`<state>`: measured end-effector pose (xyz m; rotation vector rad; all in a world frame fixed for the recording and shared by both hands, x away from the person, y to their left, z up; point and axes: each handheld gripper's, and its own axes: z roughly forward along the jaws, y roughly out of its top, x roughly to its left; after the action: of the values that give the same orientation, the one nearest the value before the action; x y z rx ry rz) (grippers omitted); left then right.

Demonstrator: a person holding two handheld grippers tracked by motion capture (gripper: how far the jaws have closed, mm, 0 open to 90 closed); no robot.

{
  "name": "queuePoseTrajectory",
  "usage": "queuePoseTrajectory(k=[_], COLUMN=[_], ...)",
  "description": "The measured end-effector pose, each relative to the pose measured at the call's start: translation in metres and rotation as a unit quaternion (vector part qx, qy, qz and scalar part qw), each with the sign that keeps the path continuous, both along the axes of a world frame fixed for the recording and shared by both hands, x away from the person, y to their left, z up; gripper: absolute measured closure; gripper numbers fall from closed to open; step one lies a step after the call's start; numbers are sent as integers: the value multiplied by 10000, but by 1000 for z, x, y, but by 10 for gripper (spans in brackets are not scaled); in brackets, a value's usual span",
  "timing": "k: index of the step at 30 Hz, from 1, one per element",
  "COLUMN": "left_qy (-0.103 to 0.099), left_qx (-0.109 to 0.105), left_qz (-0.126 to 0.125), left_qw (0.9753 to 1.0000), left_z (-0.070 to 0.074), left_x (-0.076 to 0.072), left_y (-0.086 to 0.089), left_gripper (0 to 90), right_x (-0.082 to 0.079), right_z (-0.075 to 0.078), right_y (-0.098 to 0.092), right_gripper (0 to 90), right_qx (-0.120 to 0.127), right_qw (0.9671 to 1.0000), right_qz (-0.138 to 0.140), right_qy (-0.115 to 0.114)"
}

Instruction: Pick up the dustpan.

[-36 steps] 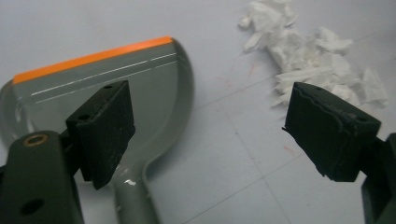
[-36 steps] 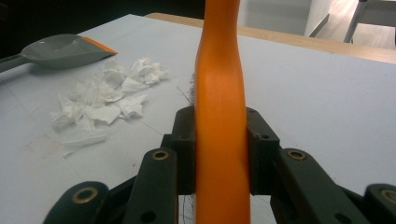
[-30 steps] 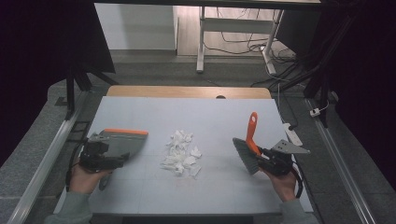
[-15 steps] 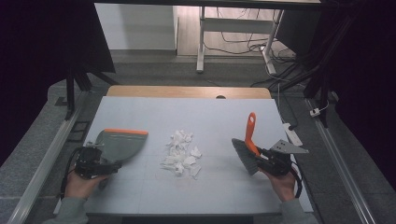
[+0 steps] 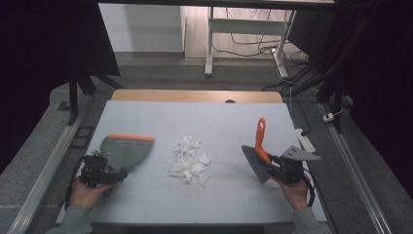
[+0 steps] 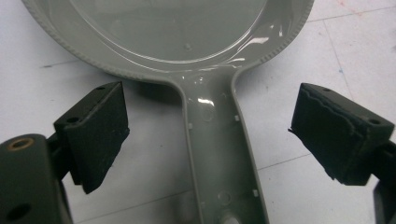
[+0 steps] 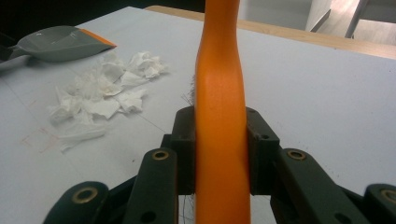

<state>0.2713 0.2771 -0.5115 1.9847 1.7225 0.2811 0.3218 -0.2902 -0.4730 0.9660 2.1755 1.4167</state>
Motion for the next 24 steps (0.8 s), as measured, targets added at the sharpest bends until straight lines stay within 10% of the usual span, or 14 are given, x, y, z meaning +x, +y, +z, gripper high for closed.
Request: queuePoseTrajectory(k=[24], left_qy=[22], left_qx=[-235], left_qz=[84], left_qw=[9997], left_z=[-17], left_x=[7], left_y=[1], left_gripper=[363], right_x=[0], right_z=[1], right_y=[0], right_gripper=[692], right_qx=[-70], right_qw=[10000], right_qz=[-54], right_qy=[-25])
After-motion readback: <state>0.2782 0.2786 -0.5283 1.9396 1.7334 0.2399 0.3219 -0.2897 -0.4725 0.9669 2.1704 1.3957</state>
